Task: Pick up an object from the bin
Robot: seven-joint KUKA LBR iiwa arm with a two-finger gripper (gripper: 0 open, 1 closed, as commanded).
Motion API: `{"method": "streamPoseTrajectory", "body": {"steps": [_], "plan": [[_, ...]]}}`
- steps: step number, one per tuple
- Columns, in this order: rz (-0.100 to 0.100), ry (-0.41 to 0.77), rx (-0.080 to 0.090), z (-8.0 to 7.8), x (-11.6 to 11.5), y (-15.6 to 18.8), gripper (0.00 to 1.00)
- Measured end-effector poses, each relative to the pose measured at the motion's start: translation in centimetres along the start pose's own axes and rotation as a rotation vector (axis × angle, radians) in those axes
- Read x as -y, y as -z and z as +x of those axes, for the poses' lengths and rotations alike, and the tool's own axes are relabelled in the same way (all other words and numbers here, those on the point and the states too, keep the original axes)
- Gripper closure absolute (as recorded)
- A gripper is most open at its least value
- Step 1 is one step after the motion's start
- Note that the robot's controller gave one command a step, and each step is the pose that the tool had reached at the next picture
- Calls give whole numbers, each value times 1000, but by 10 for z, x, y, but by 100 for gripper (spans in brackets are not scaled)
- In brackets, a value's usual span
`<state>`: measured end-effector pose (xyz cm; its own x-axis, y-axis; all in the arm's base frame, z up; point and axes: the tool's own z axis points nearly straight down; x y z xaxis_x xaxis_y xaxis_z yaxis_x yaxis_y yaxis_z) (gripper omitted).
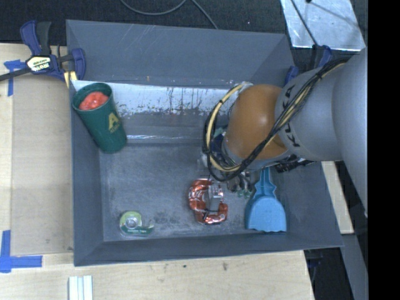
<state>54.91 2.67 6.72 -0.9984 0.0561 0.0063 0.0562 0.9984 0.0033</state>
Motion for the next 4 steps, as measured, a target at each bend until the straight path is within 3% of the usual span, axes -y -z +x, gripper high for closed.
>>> {"method": "streamPoseTrajectory", "body": {"steps": [1,3,4], "plan": [[0,-2,-2,1,0,4,100],[0,-2,11,0,1,30,100],[1,-2,3,2,1,45,100]]}}
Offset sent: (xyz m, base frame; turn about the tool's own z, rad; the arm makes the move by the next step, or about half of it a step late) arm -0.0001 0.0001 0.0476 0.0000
